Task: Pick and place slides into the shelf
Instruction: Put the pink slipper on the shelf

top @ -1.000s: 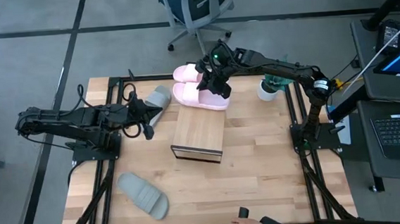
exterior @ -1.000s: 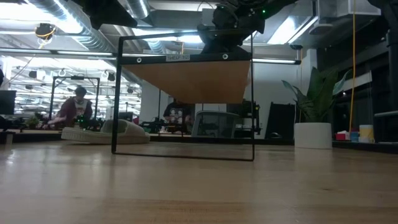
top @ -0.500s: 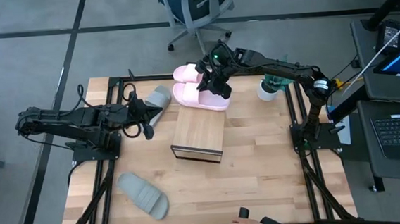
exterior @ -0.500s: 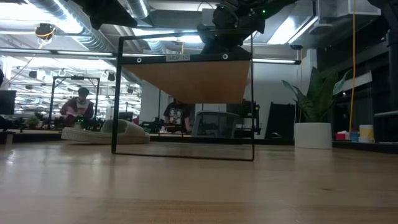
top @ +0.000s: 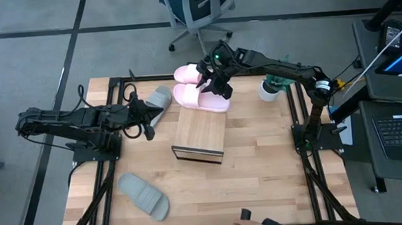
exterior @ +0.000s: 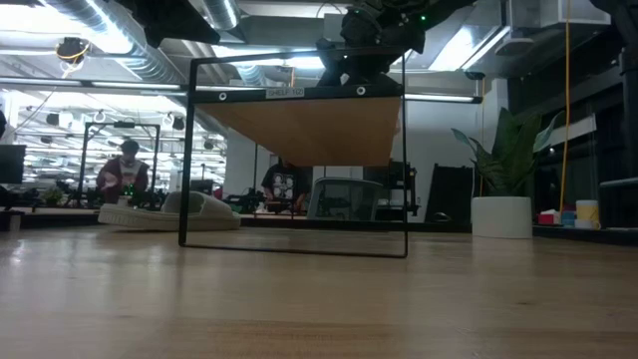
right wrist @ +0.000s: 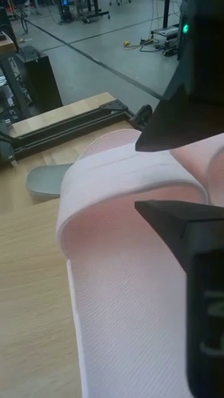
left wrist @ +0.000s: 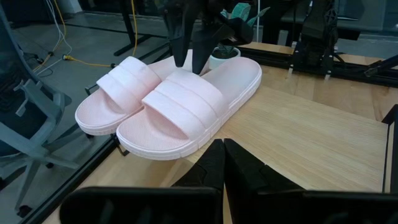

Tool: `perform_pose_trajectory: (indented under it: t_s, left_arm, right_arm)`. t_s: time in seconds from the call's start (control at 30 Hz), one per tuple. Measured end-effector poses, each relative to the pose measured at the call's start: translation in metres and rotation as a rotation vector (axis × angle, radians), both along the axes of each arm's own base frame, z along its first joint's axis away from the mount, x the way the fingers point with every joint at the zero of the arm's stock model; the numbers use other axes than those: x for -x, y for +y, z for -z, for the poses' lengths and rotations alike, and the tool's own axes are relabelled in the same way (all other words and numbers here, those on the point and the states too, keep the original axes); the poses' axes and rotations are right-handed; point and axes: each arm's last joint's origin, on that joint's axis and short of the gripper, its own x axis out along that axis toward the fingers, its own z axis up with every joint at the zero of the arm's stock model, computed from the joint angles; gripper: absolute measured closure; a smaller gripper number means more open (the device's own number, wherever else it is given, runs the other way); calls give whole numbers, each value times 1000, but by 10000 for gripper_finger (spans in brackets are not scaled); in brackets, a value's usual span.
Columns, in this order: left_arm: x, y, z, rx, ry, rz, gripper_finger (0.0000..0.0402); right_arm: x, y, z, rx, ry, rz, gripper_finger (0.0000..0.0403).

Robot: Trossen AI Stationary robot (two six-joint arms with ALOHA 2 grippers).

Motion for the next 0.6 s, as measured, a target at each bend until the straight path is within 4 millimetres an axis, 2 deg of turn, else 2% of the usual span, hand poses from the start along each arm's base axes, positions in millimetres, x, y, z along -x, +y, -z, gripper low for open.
perform_pose_trajectory:
  t_s: [0.23,0.37,0.5,0.6]
  left_arm:
    - [0,0,0,0,0,1,401]
    - [0,0,0,-4,2,2,401]
    - [0,0,0,-5,2,2,401]
    - [0,0,0,-7,3,3,401]
  right_arm:
    - [1,10,-17,20,-48,8,267]
    - [-1,18,-31,-51,-50,59,283]
    - [-4,28,-44,-157,-51,120,320]
    - [-5,36,-57,-249,-42,170,370]
